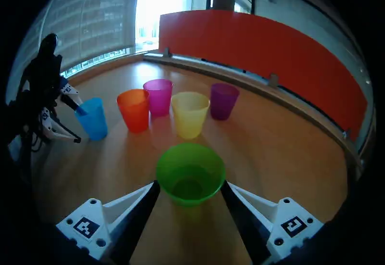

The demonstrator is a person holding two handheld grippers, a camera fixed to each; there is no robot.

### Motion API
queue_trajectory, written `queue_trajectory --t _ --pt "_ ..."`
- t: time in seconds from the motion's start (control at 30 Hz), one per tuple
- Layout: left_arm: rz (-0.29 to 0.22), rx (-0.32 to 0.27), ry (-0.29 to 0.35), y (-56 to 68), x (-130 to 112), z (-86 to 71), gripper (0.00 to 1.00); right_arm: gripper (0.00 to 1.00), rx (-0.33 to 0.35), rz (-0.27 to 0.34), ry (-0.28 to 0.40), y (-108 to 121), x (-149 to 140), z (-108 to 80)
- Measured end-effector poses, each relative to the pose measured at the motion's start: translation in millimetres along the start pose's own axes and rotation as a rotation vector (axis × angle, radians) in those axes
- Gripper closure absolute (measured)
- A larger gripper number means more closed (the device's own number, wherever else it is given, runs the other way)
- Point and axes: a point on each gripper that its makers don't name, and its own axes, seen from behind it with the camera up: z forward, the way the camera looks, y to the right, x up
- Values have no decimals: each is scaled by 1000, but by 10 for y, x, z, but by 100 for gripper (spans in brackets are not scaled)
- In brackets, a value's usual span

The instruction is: Pour water

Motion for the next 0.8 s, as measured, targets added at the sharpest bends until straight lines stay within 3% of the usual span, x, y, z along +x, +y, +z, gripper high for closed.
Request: queue_trajectory --t 0.27,0.47,0.8 --pt "-4 23 -5 -44 -98 -107 10 2 -21 24 -12 29 -156 -139" --pt "-46 49 12 -119 -133 -220 10 3 -41 25 -2 12 -218 -274" --pt "-101 138 76 -319 -205 -500 10 3 -112 48 68 42 -236 -528"
